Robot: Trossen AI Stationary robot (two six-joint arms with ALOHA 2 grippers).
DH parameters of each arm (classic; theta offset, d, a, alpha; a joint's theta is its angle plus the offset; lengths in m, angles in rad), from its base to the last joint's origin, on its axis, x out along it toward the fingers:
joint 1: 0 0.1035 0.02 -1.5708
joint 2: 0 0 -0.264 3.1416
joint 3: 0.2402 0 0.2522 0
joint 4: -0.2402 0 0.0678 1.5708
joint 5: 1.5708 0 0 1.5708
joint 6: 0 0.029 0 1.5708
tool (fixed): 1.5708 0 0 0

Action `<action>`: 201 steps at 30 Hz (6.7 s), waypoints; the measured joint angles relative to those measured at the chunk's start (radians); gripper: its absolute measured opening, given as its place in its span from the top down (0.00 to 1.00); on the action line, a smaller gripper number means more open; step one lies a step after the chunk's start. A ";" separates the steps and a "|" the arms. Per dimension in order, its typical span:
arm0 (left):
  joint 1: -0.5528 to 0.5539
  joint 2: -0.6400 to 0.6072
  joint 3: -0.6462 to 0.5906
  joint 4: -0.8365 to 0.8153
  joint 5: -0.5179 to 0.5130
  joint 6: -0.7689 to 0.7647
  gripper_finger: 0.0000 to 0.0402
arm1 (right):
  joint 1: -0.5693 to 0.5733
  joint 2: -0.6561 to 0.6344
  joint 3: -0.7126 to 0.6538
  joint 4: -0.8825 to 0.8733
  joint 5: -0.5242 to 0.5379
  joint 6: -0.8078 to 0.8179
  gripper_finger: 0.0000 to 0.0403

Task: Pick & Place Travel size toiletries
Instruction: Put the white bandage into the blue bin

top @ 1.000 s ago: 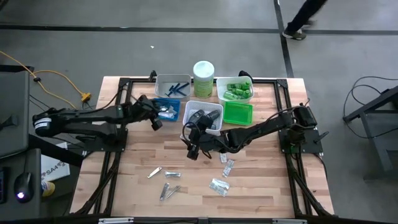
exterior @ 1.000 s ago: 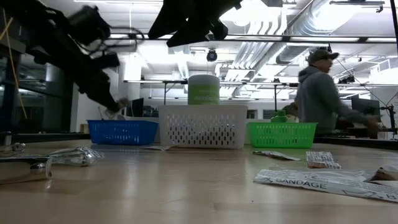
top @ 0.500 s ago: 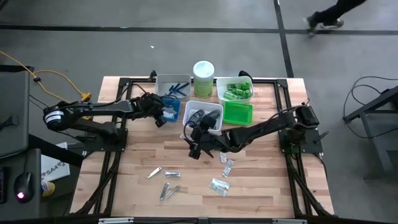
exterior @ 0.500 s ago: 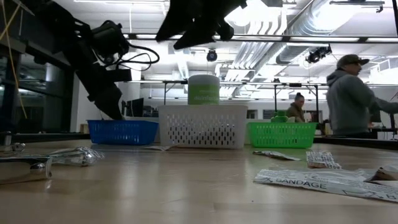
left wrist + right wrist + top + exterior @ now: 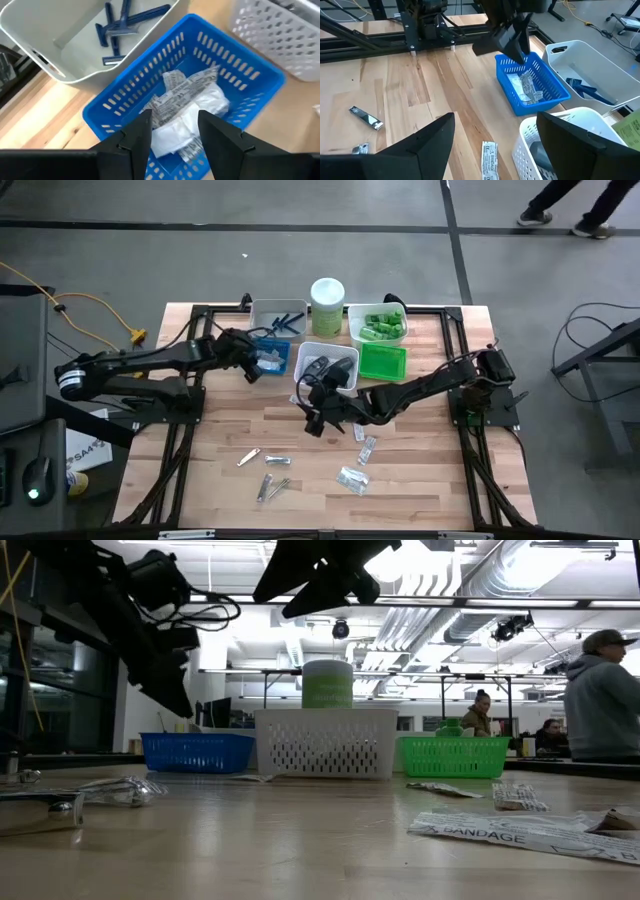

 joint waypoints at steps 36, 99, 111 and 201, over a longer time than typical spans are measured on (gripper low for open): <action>-0.358 -0.047 0.000 0.003 -0.098 -0.133 0.60 | 0.048 0.000 0.000 -0.072 -0.009 0.068 0.32; -0.899 -0.043 -0.005 0.014 -0.273 -0.332 0.60 | -0.023 -0.010 -0.205 -0.560 -0.542 -0.059 0.32; -1.001 -0.037 -0.005 0.015 -0.329 -0.393 0.60 | -0.041 0.096 -0.201 -0.530 -0.590 -0.125 0.34; -1.009 -0.004 -0.049 0.393 -0.431 -0.120 0.44 | -0.056 0.248 -0.041 0.655 -0.399 -0.283 0.99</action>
